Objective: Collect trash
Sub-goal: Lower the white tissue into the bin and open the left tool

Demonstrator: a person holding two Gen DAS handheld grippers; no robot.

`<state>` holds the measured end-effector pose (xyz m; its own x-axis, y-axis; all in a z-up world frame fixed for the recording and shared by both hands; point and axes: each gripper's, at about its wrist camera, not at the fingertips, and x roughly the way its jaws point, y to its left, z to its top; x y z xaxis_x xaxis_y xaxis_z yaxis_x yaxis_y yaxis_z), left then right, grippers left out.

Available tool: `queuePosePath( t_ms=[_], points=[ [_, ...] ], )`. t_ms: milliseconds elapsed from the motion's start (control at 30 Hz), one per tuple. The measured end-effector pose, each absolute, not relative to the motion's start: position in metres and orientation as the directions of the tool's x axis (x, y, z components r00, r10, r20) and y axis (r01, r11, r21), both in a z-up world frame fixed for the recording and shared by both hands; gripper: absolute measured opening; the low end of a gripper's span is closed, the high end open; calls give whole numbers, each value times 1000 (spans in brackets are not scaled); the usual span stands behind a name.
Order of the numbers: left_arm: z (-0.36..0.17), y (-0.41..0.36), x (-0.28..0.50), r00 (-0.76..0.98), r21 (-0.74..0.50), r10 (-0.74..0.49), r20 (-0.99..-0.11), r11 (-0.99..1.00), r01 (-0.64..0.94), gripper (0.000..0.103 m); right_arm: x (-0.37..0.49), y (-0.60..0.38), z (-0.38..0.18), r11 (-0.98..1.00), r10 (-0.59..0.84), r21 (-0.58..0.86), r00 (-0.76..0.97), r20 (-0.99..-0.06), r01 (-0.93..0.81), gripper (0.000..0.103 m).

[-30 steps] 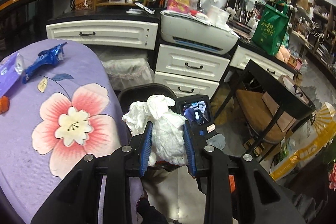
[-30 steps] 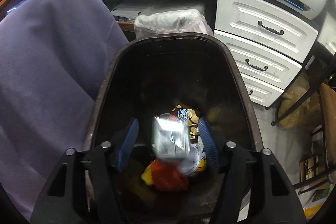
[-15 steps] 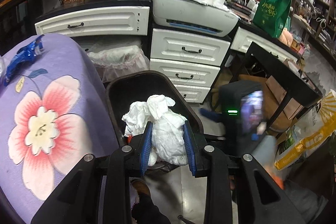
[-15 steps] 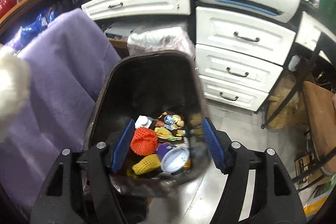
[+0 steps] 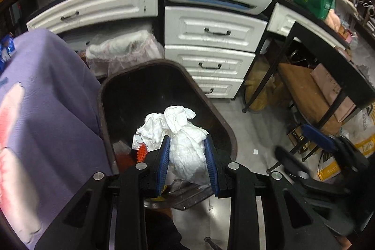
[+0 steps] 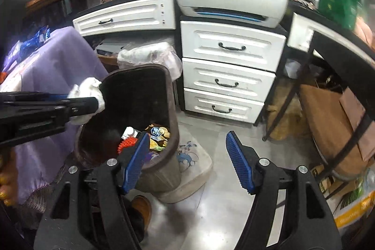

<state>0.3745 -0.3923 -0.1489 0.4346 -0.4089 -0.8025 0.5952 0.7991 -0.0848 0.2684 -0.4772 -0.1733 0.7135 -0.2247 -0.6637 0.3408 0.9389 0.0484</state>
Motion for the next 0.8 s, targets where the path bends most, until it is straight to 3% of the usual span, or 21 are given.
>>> queuePosePath(
  t_ms=[333,433,500,567,800],
  points=[
    [-182,-409,394,402,-65,-347,-847,818,571,31,239,-494,-168,915,-233,108,729,-644,389,68],
    [-186,-414,395,400,-56,-343,-850,814,578,39,238,-495,-169,912,-227,122,730,-645,391,68],
    [-186,-415,395,406,-48,-339,-849,814,579,59,237,-496,-169,910,-228,125,730,-645,394,68],
    [-184,-414,393,421,-39,-338,-842,816,577,68,237,-496,-169,909,-226,129,730,-645,396,68],
    [-174,-410,385,428,-50,-366,-826,804,592,74,231,-500,-161,896,-245,146,742,-624,420,68]
  ],
)
